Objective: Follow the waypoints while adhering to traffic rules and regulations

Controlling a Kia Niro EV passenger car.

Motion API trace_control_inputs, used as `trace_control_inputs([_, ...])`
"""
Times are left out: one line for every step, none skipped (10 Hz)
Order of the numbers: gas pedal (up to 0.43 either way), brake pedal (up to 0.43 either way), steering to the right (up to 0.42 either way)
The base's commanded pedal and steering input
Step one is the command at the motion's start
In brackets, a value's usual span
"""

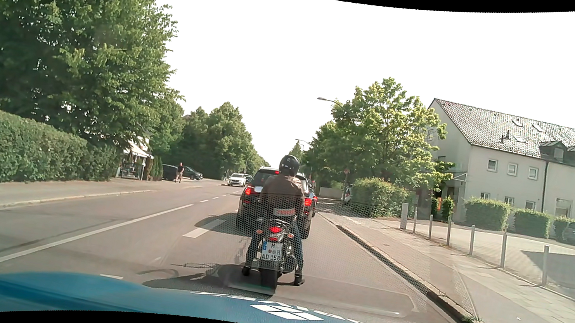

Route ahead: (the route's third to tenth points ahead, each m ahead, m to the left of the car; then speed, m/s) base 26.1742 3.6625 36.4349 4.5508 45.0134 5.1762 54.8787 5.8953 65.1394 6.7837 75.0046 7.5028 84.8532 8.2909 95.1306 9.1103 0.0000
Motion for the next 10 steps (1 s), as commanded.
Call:
trace_control_inputs([0.0,0.311,-0.021])
trace_control_inputs([0.0,0.311,-0.021])
trace_control_inputs([0.0,0.311,-0.021])
trace_control_inputs([0.0,0.311,-0.021])
trace_control_inputs([0.0,0.311,-0.021])
trace_control_inputs([0.0,0.311,-0.021])
trace_control_inputs([0.0,0.311,-0.021])
trace_control_inputs([0.0,0.311,-0.021])
trace_control_inputs([0.0,0.311,-0.021])
trace_control_inputs([0.0,0.311,-0.021])
